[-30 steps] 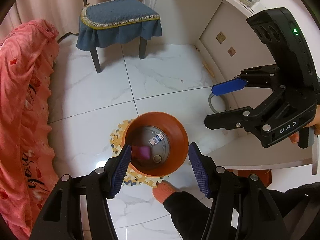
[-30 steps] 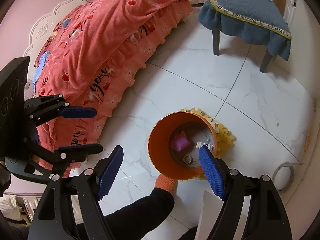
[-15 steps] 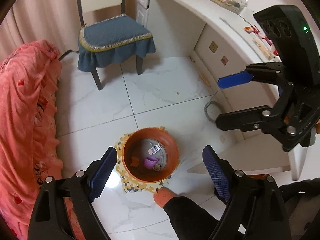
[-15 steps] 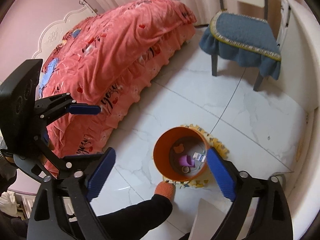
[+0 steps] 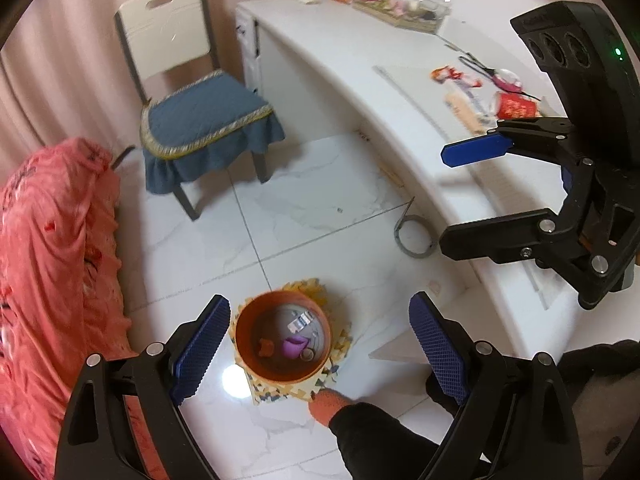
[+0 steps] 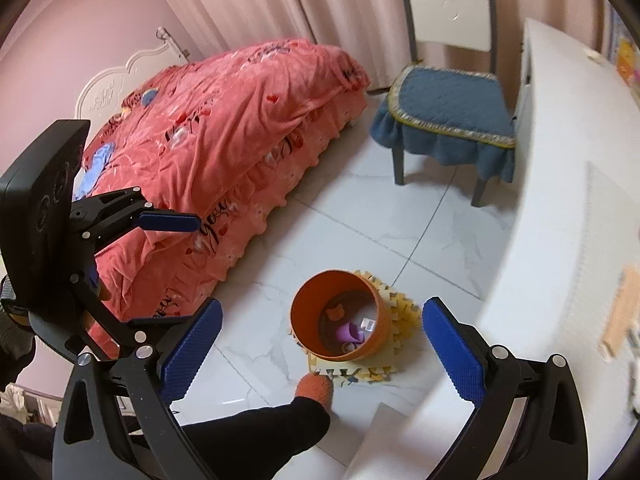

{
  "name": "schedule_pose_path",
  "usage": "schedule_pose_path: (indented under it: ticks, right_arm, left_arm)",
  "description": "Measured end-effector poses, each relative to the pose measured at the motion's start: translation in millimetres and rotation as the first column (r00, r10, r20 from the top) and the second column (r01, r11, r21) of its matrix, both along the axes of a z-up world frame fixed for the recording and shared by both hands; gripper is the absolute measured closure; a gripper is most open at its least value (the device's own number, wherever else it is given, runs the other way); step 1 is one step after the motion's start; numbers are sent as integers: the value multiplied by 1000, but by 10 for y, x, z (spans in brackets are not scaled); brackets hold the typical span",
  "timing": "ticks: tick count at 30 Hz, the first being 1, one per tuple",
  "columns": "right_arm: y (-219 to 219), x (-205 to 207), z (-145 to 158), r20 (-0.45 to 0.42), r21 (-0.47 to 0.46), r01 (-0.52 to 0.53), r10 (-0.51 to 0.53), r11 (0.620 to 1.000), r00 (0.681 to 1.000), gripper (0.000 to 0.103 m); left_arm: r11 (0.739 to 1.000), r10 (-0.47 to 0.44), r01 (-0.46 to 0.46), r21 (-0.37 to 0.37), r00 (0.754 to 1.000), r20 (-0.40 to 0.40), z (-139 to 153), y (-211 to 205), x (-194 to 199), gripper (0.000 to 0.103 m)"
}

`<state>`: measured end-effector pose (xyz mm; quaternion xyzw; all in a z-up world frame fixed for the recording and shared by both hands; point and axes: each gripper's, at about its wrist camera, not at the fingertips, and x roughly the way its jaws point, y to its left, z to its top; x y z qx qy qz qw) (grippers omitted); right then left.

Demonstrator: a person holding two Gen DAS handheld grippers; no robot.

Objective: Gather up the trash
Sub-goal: 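Move both tools back over the mat toward the red can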

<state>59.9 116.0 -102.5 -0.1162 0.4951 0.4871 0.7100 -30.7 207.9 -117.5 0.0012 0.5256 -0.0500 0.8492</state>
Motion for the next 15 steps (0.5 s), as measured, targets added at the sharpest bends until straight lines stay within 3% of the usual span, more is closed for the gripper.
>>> schedule_pose_path:
  ticks: [8, 15]
  right_arm:
    - [-751, 67, 318, 45, 23, 90, -91, 996, 995, 5]
    - [-1477, 195, 507, 75, 50, 209, -213, 977, 974, 5]
  left_arm:
    - [995, -99, 96, 41, 992, 76, 380, -530, 173, 13]
    - [974, -222, 214, 75, 969, 112, 576, -1036, 421, 13]
